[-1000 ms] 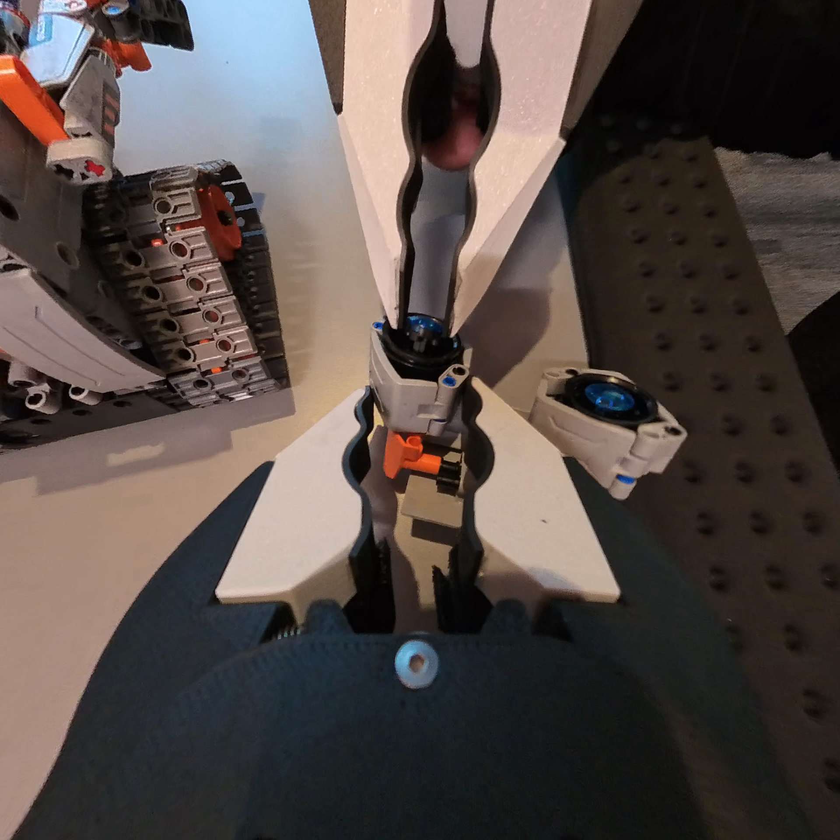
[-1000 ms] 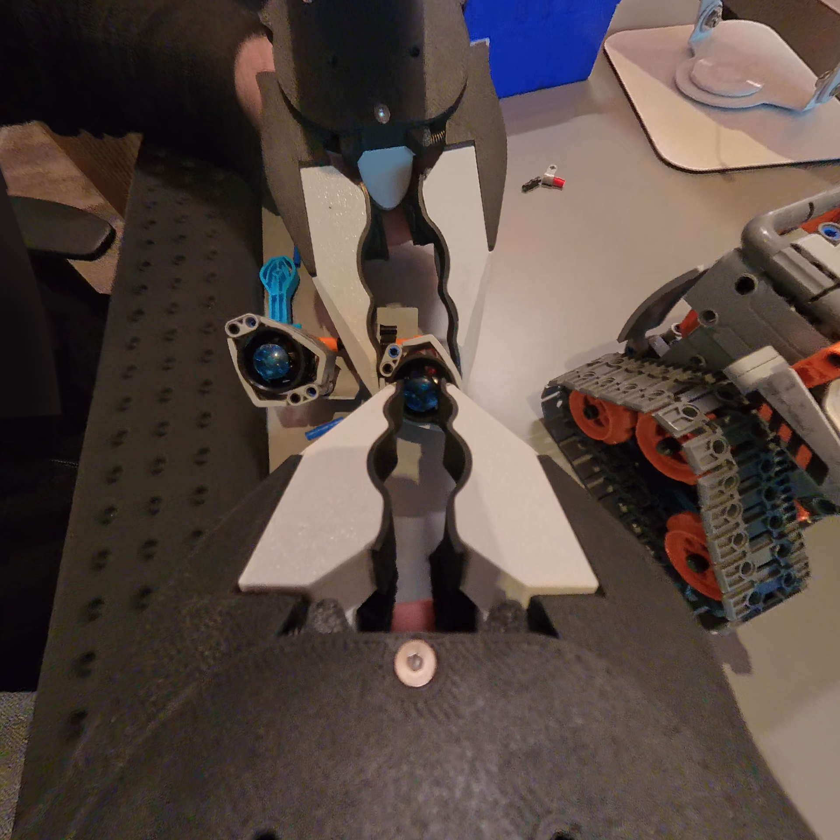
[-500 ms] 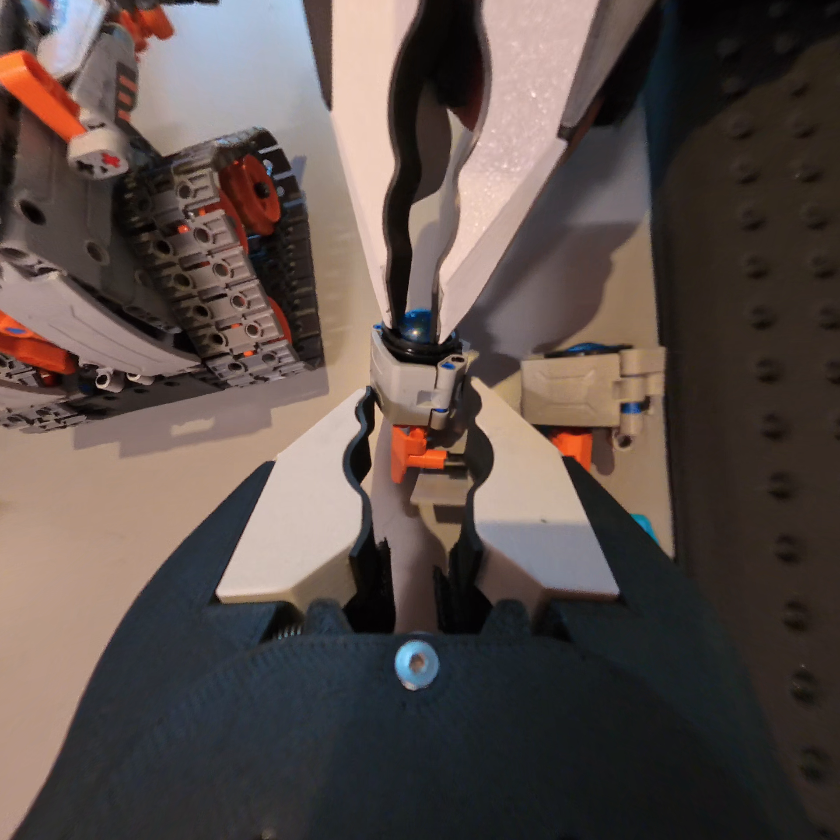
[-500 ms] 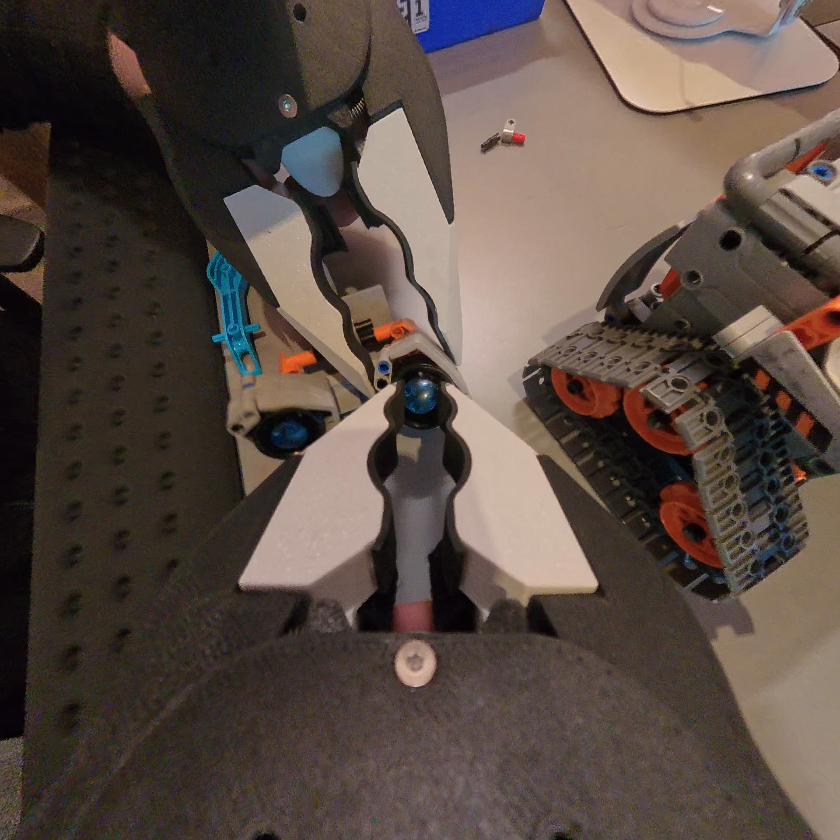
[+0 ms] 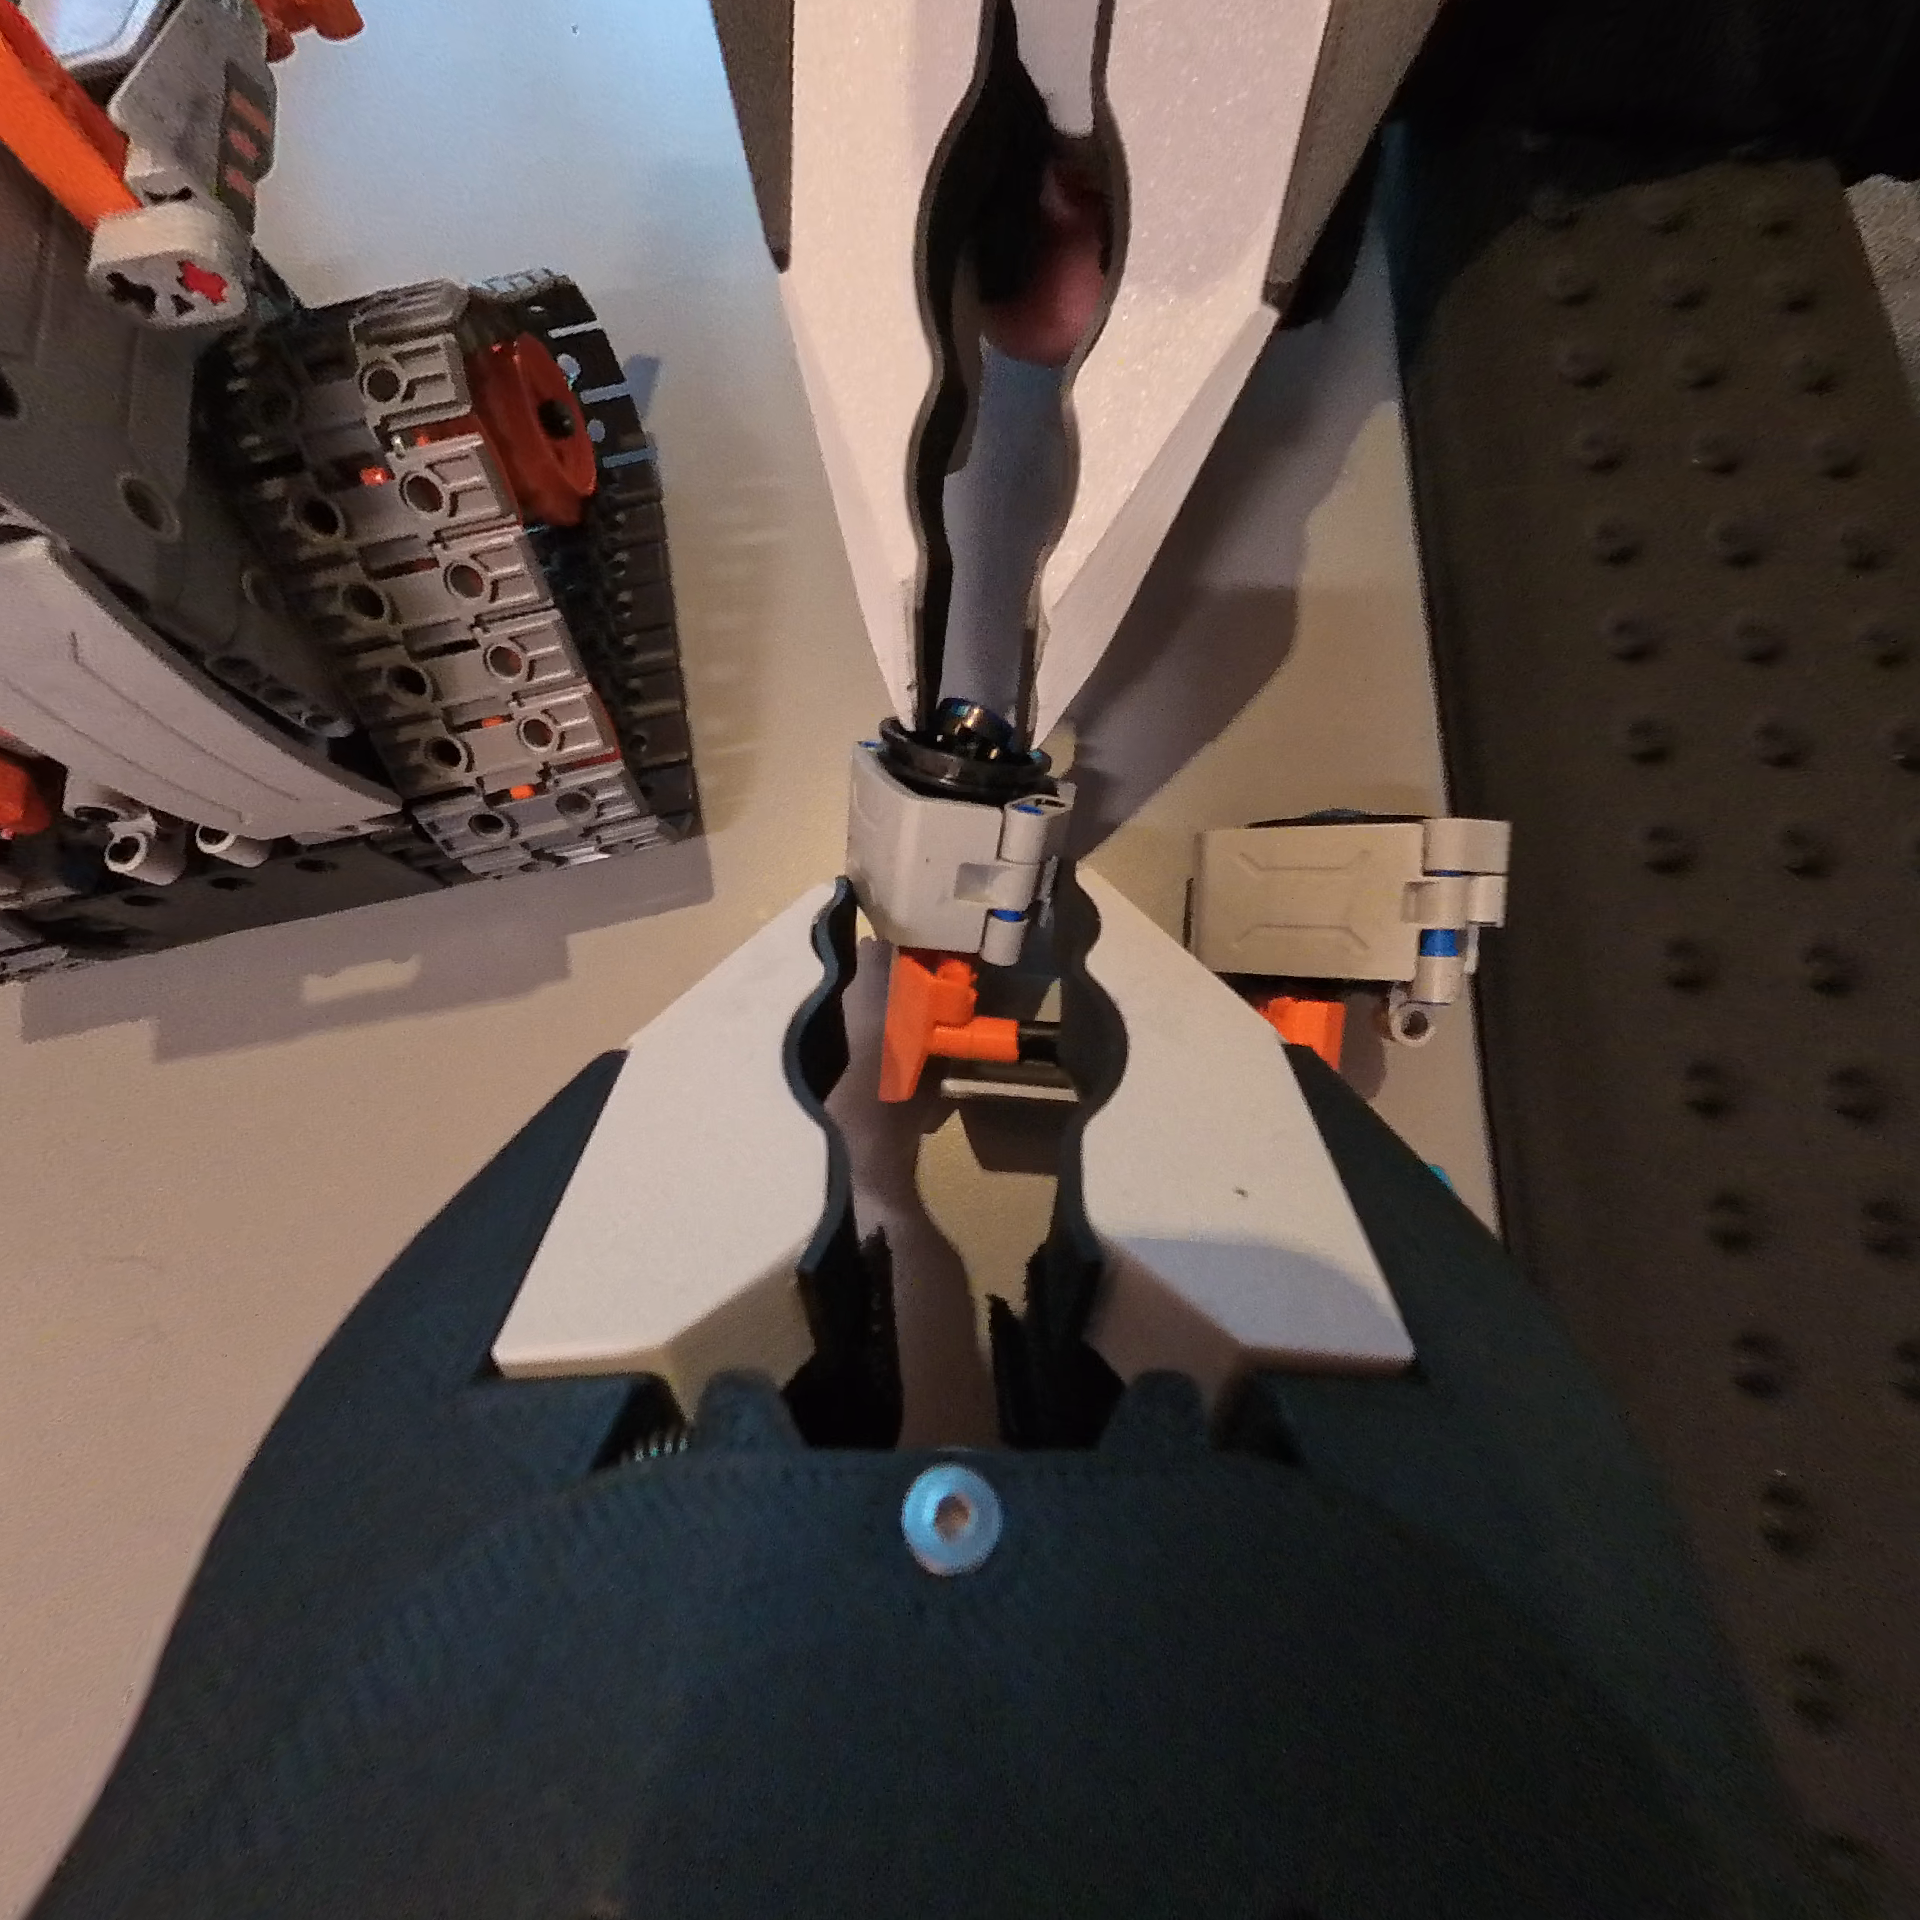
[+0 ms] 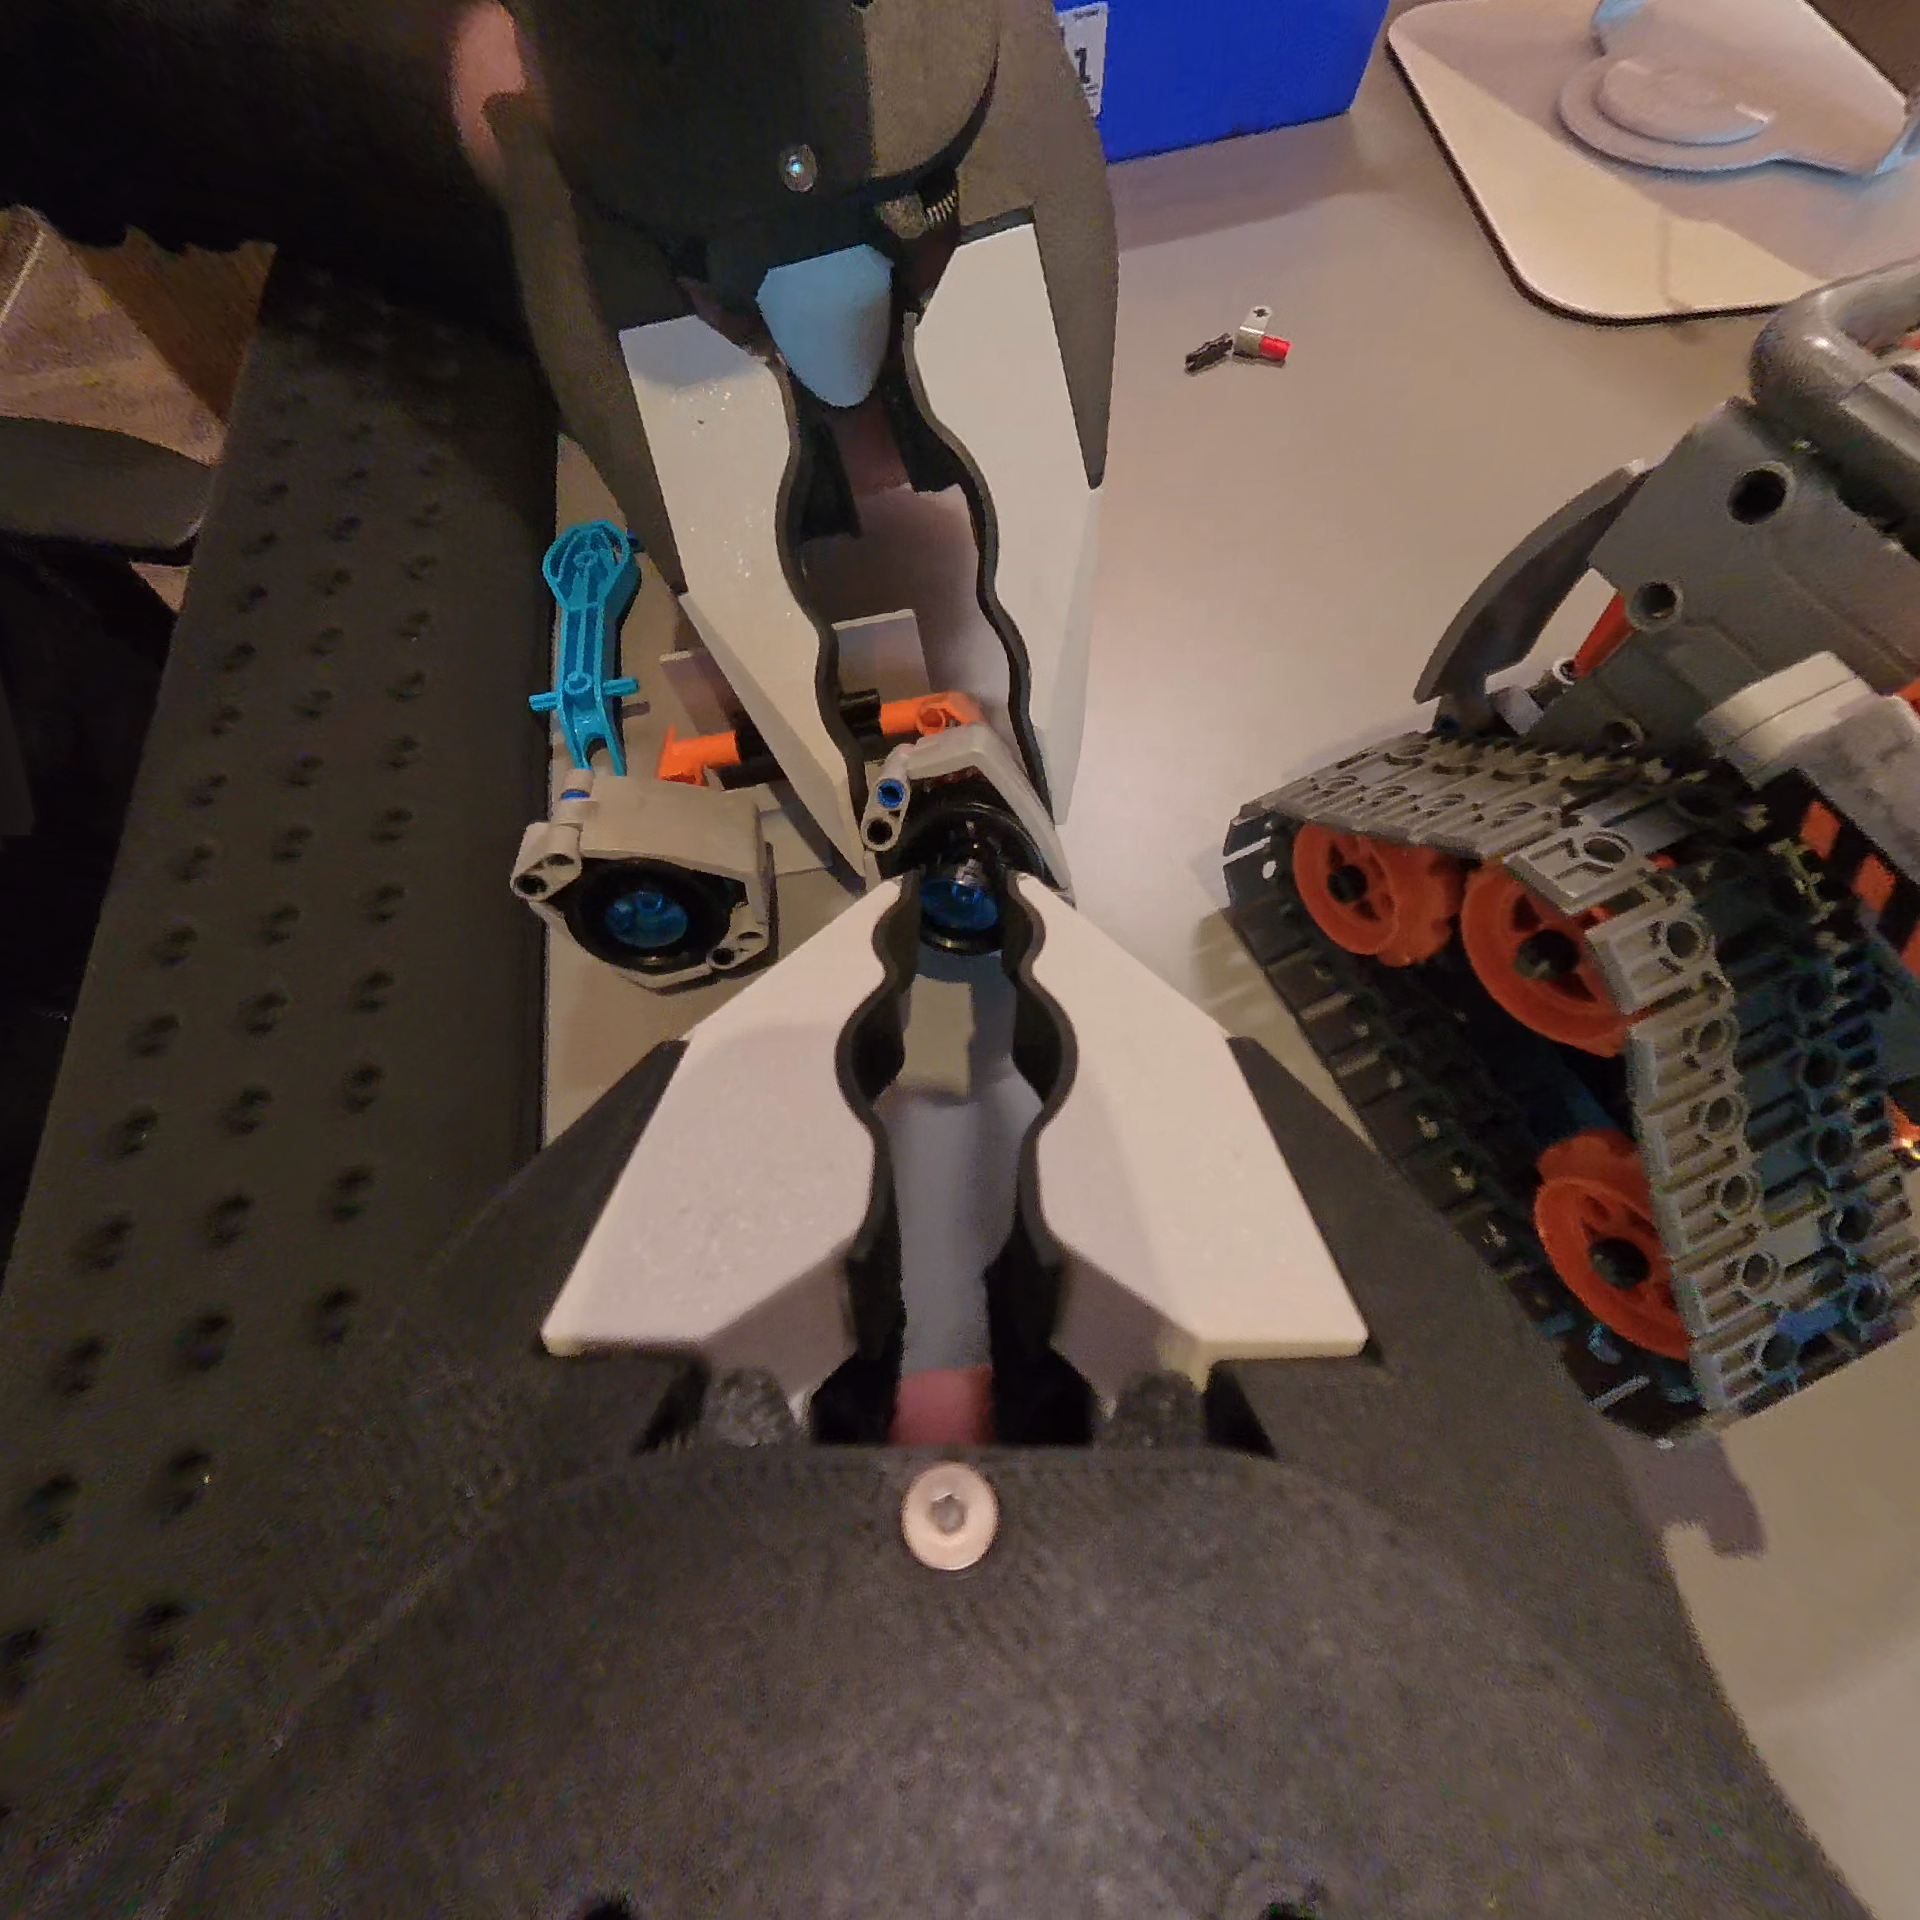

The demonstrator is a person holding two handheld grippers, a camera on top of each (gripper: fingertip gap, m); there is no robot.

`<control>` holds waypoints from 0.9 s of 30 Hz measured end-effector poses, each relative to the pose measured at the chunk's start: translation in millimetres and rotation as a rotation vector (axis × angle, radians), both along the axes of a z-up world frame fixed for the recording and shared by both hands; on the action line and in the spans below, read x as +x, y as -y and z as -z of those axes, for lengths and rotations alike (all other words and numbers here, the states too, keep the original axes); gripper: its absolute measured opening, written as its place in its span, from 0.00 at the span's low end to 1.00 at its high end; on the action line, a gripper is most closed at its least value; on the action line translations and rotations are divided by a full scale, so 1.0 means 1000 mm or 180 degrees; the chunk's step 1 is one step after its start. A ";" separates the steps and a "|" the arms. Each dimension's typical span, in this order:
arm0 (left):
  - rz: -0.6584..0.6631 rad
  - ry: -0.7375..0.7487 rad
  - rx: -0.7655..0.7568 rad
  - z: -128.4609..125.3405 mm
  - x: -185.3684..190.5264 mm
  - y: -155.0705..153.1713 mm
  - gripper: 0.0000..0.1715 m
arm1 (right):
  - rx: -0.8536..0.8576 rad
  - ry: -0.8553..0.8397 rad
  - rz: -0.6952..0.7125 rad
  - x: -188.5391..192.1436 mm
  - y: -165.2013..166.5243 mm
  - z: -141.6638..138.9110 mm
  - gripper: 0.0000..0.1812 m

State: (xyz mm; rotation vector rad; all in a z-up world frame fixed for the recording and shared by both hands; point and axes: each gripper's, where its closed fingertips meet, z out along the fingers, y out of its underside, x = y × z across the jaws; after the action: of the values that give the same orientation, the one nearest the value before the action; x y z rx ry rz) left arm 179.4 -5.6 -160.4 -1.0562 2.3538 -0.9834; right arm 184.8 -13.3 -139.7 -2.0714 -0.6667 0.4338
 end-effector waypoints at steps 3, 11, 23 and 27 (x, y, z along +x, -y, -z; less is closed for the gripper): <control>0.0015 -0.0002 -0.0043 0.000 0.000 0.001 0.20 | 0.0039 0.0005 -0.0049 -0.001 0.001 0.000 0.07; 0.0088 0.0038 -0.0022 0.000 -0.001 0.003 0.20 | 0.0180 0.0358 -0.0179 -0.002 0.003 0.000 0.07; 0.0445 -0.0096 0.0255 0.003 -0.008 0.008 0.20 | 0.0609 0.1812 -0.0646 -0.010 0.011 0.006 0.07; 0.0516 -0.0119 0.0288 0.004 -0.010 0.011 0.20 | 0.0644 0.1925 -0.0734 -0.013 0.012 0.006 0.07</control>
State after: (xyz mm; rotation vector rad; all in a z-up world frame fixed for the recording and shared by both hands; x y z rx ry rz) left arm 169.4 -16.2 -164.2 -0.8686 2.5212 -0.9098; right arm 171.9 -25.7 -145.7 -1.9342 -1.2573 -0.1494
